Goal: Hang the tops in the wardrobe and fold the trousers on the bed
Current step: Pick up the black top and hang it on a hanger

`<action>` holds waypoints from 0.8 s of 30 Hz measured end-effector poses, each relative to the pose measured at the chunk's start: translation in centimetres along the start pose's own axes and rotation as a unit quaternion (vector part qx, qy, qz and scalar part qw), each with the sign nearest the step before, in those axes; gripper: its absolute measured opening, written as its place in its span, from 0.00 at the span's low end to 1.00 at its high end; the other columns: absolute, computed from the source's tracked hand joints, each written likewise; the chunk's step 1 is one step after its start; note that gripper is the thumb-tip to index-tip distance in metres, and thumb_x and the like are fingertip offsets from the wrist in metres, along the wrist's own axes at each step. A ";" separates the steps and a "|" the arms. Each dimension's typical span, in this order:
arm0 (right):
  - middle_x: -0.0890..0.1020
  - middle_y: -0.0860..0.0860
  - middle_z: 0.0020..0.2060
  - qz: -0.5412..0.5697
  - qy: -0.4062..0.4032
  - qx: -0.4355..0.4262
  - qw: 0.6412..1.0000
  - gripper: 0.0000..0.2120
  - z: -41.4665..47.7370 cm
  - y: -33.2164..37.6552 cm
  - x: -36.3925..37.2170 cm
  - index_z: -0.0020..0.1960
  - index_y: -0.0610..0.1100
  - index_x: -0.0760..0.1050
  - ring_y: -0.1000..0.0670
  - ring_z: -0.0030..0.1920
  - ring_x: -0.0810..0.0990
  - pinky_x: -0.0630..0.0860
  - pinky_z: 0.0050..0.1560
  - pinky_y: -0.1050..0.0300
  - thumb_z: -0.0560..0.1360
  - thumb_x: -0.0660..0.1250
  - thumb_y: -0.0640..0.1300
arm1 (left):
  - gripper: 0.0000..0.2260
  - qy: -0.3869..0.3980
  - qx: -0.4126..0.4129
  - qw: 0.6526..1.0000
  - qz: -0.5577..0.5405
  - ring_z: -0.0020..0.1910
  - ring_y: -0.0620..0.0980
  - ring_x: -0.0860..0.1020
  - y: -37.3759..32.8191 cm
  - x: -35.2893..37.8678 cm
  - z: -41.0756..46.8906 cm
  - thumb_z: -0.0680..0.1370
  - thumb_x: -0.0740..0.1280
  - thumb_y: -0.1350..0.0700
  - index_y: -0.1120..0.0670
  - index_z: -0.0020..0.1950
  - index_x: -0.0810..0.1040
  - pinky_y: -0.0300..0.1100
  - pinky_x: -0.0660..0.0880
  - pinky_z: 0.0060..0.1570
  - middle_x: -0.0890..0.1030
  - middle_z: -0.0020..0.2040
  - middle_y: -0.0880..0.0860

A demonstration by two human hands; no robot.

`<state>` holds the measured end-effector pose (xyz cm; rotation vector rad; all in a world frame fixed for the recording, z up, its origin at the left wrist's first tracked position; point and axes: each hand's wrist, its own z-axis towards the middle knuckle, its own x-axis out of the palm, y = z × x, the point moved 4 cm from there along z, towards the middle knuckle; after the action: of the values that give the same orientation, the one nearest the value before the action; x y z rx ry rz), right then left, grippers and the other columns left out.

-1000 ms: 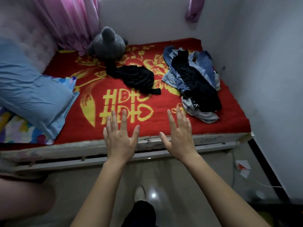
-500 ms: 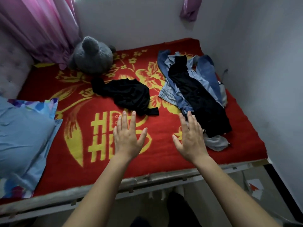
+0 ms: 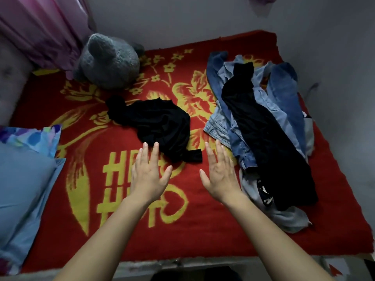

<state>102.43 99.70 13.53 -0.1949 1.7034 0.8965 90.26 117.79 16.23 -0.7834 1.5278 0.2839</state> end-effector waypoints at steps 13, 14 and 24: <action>0.42 0.43 0.80 0.030 0.070 0.106 0.991 0.40 11.7 -1.0 24.8 0.80 0.57 0.37 0.42 0.80 0.44 0.49 0.77 0.46 0.80 0.62 0.55 | 0.42 0.290 -0.029 0.950 0.111 0.80 0.56 0.46 19.0 21.9 16.7 0.75 0.65 0.33 0.44 0.80 0.45 0.63 0.60 0.72 0.42 0.81 0.52; 0.43 0.42 0.80 0.034 0.061 0.108 0.992 0.40 13.1 -1.0 26.3 0.80 0.57 0.38 0.41 0.80 0.44 0.49 0.77 0.45 0.80 0.62 0.55 | 0.45 0.313 -0.048 0.943 0.106 0.80 0.56 0.45 20.5 23.7 17.3 0.72 0.66 0.31 0.43 0.80 0.44 0.64 0.60 0.72 0.42 0.81 0.51; 0.66 0.41 0.71 -0.082 -0.017 0.141 0.987 0.28 23.2 -0.9 38.3 0.74 0.51 0.66 0.37 0.65 0.67 0.67 0.62 0.42 0.77 0.64 0.59 | 0.54 0.244 -0.038 0.959 0.137 0.79 0.55 0.42 25.2 32.5 16.6 0.64 0.64 0.23 0.39 0.77 0.36 0.66 0.60 0.70 0.37 0.80 0.47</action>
<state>107.45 126.02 -22.33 -0.1261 1.7339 0.5285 89.76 136.60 -23.95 -0.7321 2.1107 0.3731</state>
